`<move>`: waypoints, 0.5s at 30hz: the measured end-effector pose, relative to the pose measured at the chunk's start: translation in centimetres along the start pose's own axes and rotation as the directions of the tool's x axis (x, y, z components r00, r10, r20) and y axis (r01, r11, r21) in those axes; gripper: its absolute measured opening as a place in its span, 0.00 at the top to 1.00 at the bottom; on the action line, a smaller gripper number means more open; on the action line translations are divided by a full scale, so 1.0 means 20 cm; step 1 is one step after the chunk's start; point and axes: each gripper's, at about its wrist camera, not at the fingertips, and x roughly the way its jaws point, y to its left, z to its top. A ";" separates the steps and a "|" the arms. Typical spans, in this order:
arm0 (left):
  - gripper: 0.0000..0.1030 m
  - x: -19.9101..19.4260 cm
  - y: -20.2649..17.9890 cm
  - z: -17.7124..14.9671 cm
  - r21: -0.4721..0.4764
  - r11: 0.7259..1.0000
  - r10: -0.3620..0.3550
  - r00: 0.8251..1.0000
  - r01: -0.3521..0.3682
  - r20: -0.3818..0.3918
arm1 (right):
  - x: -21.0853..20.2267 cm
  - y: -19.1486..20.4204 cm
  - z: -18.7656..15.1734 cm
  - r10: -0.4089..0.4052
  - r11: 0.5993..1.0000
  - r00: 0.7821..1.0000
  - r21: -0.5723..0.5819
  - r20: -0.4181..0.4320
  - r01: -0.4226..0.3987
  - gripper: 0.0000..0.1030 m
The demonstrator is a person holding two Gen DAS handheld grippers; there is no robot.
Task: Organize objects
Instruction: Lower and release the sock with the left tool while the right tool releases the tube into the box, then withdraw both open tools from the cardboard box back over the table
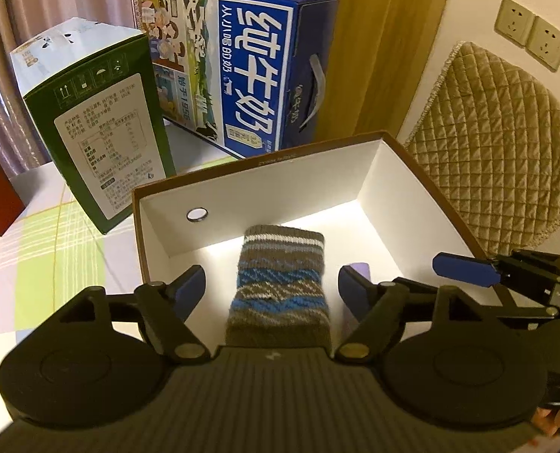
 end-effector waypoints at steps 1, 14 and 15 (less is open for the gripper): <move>0.26 -0.01 0.00 -0.01 0.001 1.000 -0.001 1.000 0.001 0.000 | -0.02 0.00 -0.01 0.002 1.000 1.000 0.003 -0.001 -0.002 0.53; 0.22 -0.23 -0.04 -0.11 0.002 1.000 -0.022 0.999 0.022 0.029 | -0.26 0.01 -0.12 0.015 0.999 1.000 0.034 0.015 -0.015 0.43; 0.22 -0.25 -0.05 -0.11 0.001 1.000 -0.022 0.999 0.022 0.031 | -0.28 0.00 -0.13 0.014 0.999 1.000 0.039 0.017 -0.015 0.42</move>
